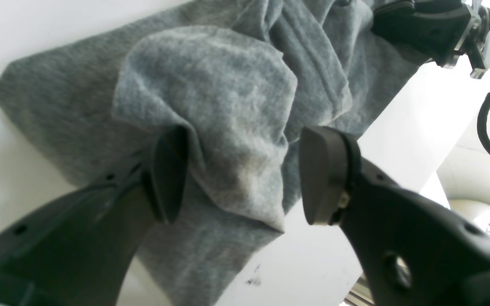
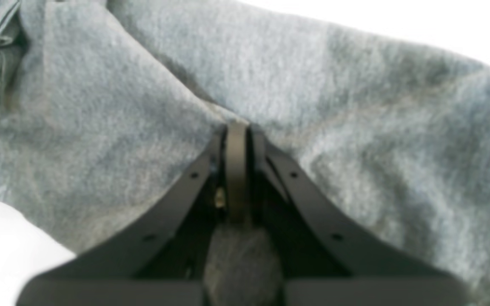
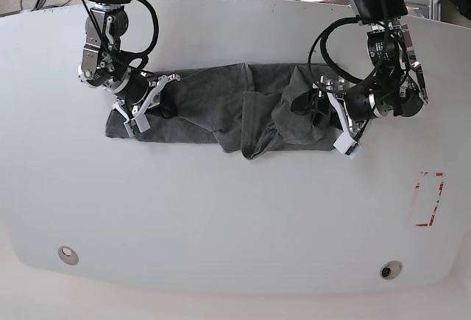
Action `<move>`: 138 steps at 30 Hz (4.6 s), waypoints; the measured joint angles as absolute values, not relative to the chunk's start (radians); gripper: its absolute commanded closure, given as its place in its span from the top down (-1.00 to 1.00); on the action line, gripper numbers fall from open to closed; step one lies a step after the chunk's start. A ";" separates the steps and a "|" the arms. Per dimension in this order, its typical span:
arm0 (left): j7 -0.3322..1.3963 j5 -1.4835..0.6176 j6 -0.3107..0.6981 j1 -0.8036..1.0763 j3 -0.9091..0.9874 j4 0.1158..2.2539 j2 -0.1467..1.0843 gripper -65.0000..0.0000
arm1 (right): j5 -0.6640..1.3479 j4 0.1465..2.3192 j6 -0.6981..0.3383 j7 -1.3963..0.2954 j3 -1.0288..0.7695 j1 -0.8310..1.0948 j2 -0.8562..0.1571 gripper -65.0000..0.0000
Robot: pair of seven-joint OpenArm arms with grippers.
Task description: Fold the T-shirt properly
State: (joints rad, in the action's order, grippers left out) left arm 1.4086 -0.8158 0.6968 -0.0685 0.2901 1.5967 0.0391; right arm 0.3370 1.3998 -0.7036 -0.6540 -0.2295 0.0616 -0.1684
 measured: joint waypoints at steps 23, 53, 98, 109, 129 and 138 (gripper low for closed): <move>1.413 -0.970 0.697 -0.161 -0.338 1.605 0.078 0.18 | 0.338 1.399 -0.704 -0.654 -0.228 0.059 -0.163 -0.93; 1.314 -0.695 0.696 -0.113 0.035 1.755 0.185 -0.65 | 0.337 1.399 -0.704 -0.656 -0.228 0.059 -0.163 -0.93; 1.333 -0.411 0.697 -0.130 -0.239 1.908 -0.004 -0.74 | 0.337 1.399 -0.704 -0.663 -0.228 0.051 -0.163 -0.93; 1.286 -0.383 0.697 -0.104 -0.014 1.827 0.017 -0.74 | 0.336 1.399 -0.704 -0.663 -0.229 0.050 -0.144 -0.93; 1.315 -0.451 0.696 -0.103 -0.355 1.679 0.006 -0.73 | 0.336 1.398 -0.704 -0.662 -0.229 0.050 -0.144 -0.93; 1.335 -0.563 0.697 -0.135 -0.469 1.684 0.009 -0.73 | 0.336 1.398 -0.704 -0.662 -0.229 0.050 -0.144 -0.93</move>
State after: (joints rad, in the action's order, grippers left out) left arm 1.3346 -0.5632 0.6971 -0.1352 -0.4694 1.6844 0.0086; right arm 0.3363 1.3975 -0.7040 -0.6621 -0.2291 0.0498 -0.1440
